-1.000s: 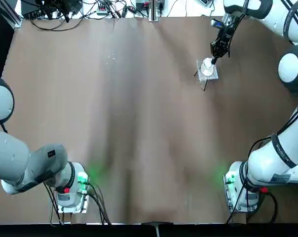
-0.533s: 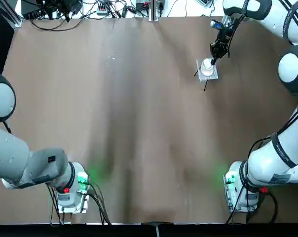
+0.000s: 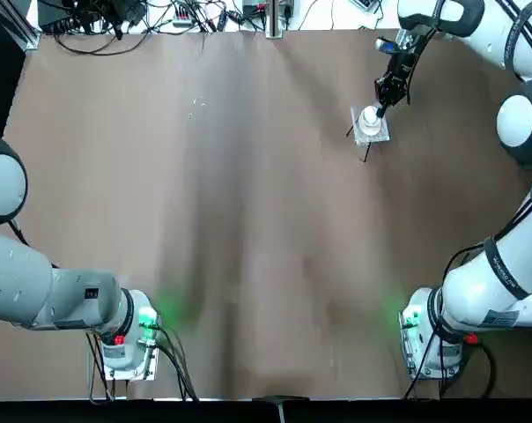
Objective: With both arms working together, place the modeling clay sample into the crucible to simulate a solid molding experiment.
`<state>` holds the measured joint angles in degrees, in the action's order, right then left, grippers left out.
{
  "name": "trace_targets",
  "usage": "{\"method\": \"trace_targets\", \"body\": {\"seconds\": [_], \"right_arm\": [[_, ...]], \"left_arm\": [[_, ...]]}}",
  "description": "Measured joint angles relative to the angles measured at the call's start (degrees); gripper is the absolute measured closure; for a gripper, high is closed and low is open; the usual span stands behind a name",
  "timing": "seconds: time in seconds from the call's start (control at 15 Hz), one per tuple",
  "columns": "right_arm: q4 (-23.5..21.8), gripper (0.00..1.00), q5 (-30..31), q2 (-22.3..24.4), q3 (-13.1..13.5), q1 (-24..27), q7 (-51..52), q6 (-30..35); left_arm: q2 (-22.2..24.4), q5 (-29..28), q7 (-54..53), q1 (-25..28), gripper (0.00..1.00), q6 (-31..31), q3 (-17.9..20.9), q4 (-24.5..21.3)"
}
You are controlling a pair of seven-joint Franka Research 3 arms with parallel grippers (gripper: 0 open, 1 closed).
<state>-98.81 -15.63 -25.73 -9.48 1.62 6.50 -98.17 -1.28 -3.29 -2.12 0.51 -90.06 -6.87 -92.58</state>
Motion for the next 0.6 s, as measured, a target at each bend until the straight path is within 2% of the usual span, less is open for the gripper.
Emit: {"method": "trace_targets", "body": {"seconds": [0.4,0.53,0.6], "right_arm": [[-0.2,0.96,0.1,-0.7,0.0,0.0,0.0,-0.8],[-0.2,0.94,0.1,-0.9,0.0,0.0,0.0,-0.9],[-0.2,0.88,0.1,-0.9,0.0,0.0,0.1,-0.9]], "left_arm": [[0.2,1.2,0.0,0.1,0.00,-0.1,0.4,0.0],[0.2,1.5,0.0,0.3,0.00,-0.1,0.7,0.0],[0.2,1.5,0.0,0.3,0.00,-0.1,0.8,0.0]]}}
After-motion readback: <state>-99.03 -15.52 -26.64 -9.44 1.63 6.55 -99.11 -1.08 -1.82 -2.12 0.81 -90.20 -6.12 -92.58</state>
